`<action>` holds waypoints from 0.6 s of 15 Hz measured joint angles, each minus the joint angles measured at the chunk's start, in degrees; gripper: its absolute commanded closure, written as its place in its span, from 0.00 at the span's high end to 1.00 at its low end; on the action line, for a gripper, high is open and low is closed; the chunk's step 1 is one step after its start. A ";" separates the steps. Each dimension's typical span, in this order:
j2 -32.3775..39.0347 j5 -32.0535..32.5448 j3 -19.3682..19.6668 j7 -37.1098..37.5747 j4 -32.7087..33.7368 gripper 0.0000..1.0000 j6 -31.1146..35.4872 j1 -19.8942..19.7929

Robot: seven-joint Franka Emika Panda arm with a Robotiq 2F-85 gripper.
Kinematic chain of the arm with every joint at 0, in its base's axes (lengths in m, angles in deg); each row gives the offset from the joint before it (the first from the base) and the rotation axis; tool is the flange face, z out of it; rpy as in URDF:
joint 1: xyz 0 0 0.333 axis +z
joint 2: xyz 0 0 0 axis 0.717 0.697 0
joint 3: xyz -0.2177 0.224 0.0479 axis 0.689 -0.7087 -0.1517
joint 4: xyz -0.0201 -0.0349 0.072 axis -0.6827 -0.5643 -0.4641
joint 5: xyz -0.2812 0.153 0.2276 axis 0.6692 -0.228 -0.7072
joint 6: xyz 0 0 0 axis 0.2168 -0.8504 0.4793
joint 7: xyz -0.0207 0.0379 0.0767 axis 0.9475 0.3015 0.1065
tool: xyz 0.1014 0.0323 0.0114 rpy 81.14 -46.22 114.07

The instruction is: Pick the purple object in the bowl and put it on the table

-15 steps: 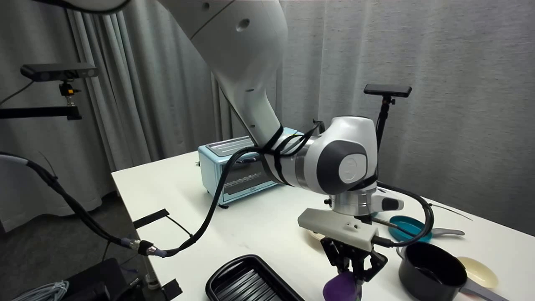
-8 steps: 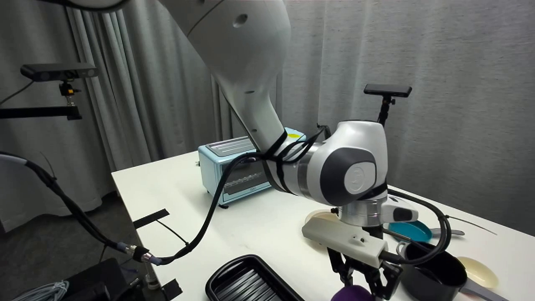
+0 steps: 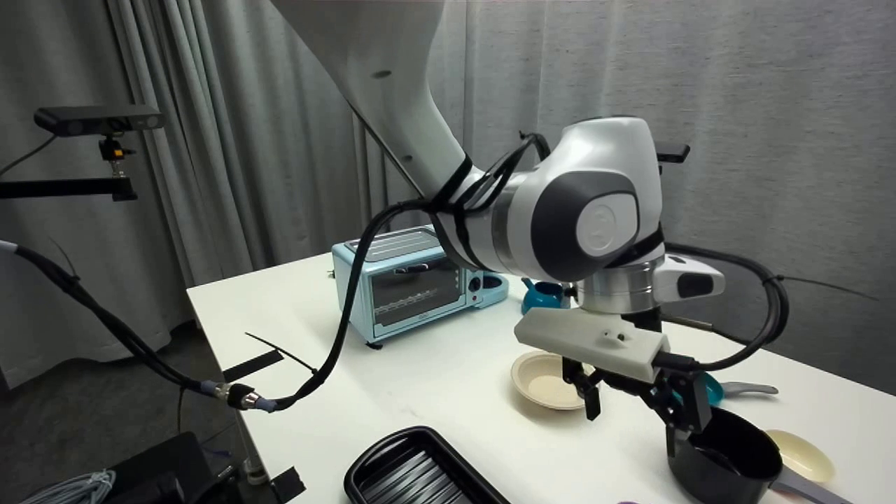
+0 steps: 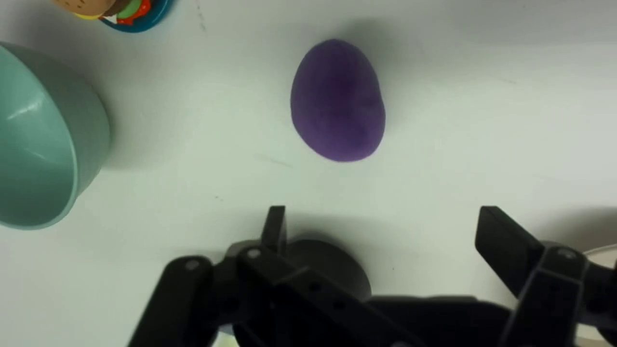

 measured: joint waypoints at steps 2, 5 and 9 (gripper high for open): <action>-2.93 -0.35 -0.08 -0.11 -0.99 1.00 0.39 -0.19; -6.25 -0.95 -0.21 -0.12 -2.07 1.00 0.76 -0.25; -8.30 -2.07 -0.35 -0.12 -2.77 1.00 0.76 -0.25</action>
